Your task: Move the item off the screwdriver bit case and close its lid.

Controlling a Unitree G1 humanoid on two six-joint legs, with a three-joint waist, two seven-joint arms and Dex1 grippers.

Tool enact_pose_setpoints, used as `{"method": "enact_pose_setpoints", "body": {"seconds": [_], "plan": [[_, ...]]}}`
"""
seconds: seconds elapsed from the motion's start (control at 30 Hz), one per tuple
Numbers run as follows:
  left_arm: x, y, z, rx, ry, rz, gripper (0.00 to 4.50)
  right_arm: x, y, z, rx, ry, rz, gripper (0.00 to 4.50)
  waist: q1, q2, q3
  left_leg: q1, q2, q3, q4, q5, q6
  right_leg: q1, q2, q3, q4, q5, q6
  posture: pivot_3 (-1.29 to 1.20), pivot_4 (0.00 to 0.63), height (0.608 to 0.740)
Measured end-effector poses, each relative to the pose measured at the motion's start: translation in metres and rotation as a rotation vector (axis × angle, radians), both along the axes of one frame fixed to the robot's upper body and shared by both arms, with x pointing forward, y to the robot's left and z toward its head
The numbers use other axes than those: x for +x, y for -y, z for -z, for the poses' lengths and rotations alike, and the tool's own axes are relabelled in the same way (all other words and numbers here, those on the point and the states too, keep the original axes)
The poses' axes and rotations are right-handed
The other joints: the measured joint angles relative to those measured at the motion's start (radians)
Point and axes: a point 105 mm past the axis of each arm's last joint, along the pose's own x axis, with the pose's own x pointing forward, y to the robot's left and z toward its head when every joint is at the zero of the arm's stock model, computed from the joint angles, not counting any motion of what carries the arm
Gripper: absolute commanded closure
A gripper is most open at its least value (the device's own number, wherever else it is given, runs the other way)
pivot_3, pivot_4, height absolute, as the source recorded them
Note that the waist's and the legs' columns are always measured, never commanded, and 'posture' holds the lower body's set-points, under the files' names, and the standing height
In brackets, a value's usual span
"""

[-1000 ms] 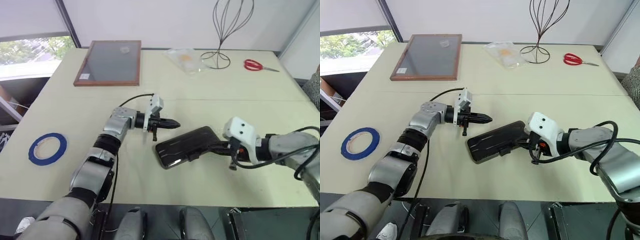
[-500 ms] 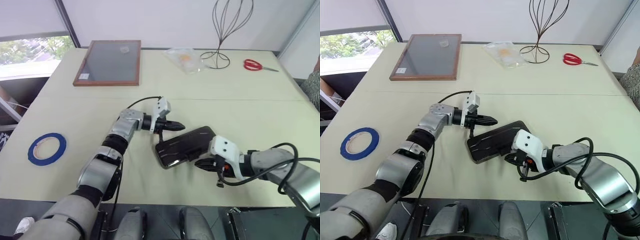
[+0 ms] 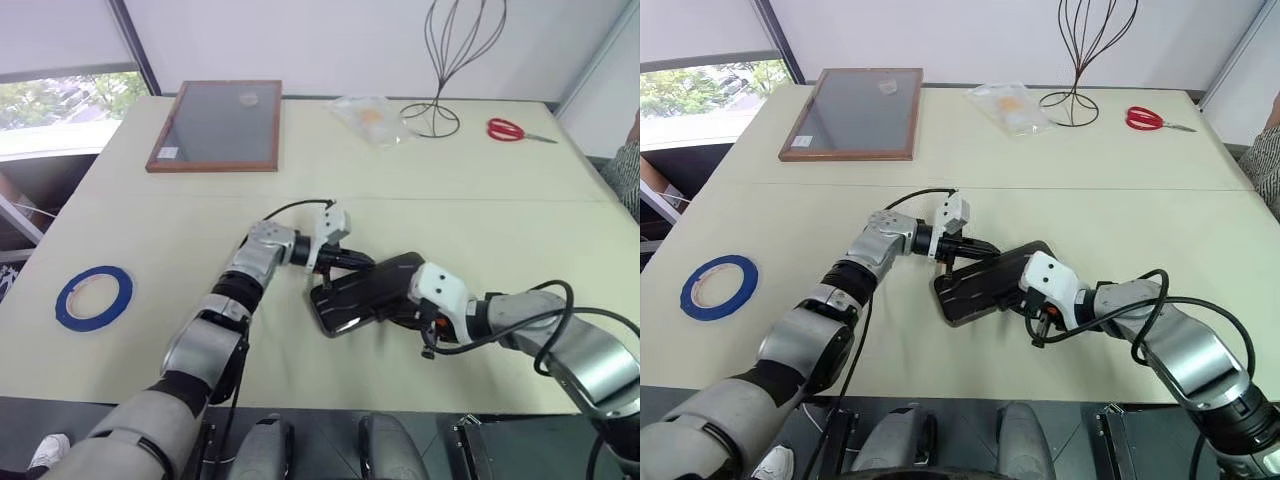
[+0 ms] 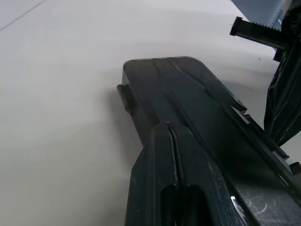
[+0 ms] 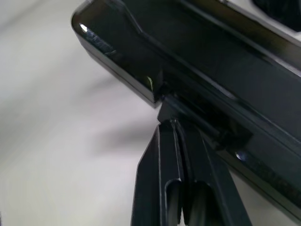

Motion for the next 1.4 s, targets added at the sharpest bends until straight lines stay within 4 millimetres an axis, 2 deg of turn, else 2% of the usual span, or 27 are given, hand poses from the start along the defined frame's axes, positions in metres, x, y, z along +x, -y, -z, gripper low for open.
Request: {"method": "enact_pose_setpoints", "body": {"seconds": [0.33, 0.5, 0.6, 1.03, 1.4], "plan": [[0.005, -0.002, 0.003, 0.007, 0.055, -0.035, 4.5, 0.001, -0.001, 0.006, -0.004, -0.008, 0.003, 4.45, -0.001, 0.0, 0.0, 0.0, 0.0, 0.0, 0.001, 0.0, 0.0, 0.0, 0.0, 0.0, 0.0, 0.0, 0.0, 0.0, 0.15, 0.74], [0.011, -0.007, 0.012, 0.015, 0.02, -0.104, 4.5, 0.002, 0.0, 0.006, -0.007, -0.006, 0.008, 4.45, 0.0, 0.0, 0.0, 0.0, 0.0, 0.0, 0.001, 0.0, 0.0, 0.0, 0.0, 0.0, 0.0, 0.0, 0.0, 0.0, 0.15, 0.74], [0.013, -0.008, 0.011, 0.016, 0.021, -0.114, 4.5, 0.002, 0.0, 0.006, -0.01, -0.003, 0.01, 4.45, 0.0, 0.0, 0.0, 0.0, 0.0, 0.0, 0.001, 0.0, 0.0, 0.0, 0.0, 0.0, 0.0, 0.0, 0.0, 0.0, 0.15, 0.74], [0.006, -0.001, 0.013, 0.018, 0.043, -0.068, 4.5, 0.003, 0.001, 0.01, -0.003, -0.012, 0.023, 4.45, -0.001, 0.0, 0.0, 0.0, 0.0, 0.0, 0.001, 0.0, 0.0, 0.0, 0.0, 0.0, 0.0, 0.0, 0.0, 0.0, 0.15, 0.74], [0.007, -0.005, 0.014, 0.023, 0.061, -0.075, 4.5, 0.009, -0.001, 0.019, 0.011, -0.02, 0.037, 4.45, -0.006, -0.001, 0.0, 0.003, 0.001, 0.0, 0.001, 0.0, 0.0, 0.002, 0.001, 0.0, 0.0, 0.0, 0.0, 0.0, 0.15, 0.74]]}}
